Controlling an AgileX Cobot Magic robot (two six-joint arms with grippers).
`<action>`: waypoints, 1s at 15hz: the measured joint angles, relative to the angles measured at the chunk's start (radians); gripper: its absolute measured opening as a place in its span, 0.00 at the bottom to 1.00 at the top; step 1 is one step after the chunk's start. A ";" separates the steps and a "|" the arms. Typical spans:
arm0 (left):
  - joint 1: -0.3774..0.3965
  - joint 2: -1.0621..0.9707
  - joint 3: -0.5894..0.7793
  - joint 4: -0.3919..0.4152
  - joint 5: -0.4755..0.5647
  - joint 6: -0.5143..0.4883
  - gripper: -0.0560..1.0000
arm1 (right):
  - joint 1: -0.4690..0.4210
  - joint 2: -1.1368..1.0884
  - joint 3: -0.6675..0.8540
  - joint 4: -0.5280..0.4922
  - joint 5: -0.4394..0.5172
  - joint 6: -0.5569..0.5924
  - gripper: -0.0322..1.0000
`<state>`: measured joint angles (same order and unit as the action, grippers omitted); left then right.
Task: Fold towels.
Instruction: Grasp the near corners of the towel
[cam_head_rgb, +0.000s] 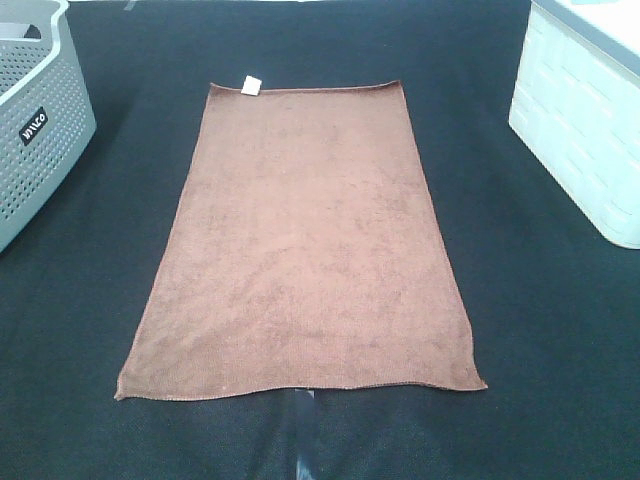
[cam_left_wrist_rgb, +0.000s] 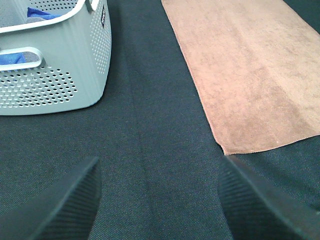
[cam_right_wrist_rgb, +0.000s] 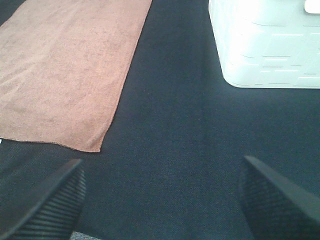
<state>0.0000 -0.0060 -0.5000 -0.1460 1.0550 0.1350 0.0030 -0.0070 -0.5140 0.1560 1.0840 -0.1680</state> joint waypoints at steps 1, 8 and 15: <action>0.000 0.000 0.000 0.000 0.000 0.000 0.66 | 0.000 0.000 0.000 0.000 0.000 0.000 0.79; 0.000 0.000 0.000 -0.002 0.000 0.000 0.66 | 0.000 0.000 0.000 0.000 0.000 0.000 0.79; 0.000 0.000 0.000 -0.006 0.000 0.000 0.66 | 0.000 0.000 0.000 0.000 -0.011 0.000 0.79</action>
<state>0.0000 -0.0060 -0.5000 -0.1520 1.0550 0.1350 0.0030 -0.0070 -0.5140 0.1560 1.0730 -0.1680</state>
